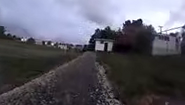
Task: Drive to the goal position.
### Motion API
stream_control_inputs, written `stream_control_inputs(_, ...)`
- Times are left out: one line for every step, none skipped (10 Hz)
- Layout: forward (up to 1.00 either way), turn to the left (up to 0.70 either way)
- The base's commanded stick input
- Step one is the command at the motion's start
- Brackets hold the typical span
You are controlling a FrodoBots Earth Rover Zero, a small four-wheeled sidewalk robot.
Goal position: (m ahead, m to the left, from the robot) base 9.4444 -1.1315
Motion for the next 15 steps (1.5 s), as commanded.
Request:
stream_control_inputs(0.6,0.0)
stream_control_inputs(0.6,0.0)
stream_control_inputs(0.6,0.0)
stream_control_inputs(0.6,0.0)
stream_control_inputs(0.6,0.0)
stream_control_inputs(0.6,0.0)
stream_control_inputs(0.6,0.0)
stream_control_inputs(0.6,0.0)
stream_control_inputs(0.6,0.0)
stream_control_inputs(0.6,0.0)
stream_control_inputs(0.6,0.0)
stream_control_inputs(0.6,0.0)
stream_control_inputs(0.6,0.0)
stream_control_inputs(0.6,0.0)
stream_control_inputs(0.6,0.0)
